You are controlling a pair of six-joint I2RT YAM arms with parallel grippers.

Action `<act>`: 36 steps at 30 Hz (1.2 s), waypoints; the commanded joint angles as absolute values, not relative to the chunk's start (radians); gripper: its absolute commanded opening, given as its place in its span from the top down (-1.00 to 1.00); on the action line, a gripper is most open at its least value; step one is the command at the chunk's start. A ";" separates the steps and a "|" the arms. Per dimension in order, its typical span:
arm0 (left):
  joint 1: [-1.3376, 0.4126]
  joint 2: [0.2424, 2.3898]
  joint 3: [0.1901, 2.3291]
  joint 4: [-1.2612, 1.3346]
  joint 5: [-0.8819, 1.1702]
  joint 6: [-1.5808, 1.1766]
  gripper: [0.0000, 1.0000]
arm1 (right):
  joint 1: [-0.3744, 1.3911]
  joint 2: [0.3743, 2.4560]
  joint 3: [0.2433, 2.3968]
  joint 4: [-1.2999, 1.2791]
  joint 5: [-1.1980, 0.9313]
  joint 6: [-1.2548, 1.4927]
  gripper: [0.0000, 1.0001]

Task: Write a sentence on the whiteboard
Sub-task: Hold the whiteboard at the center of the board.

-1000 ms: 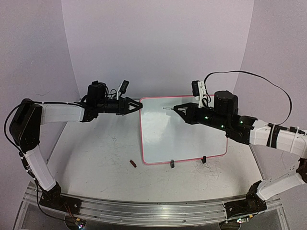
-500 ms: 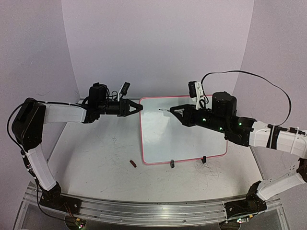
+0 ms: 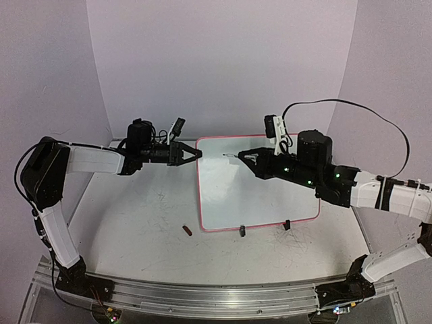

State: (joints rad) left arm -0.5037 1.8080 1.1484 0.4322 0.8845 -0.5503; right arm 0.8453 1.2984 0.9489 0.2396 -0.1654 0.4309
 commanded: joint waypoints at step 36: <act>-0.526 1.812 1.122 0.497 0.888 -0.489 1.00 | 0.937 1.359 1.066 0.242 0.040 0.055 1.00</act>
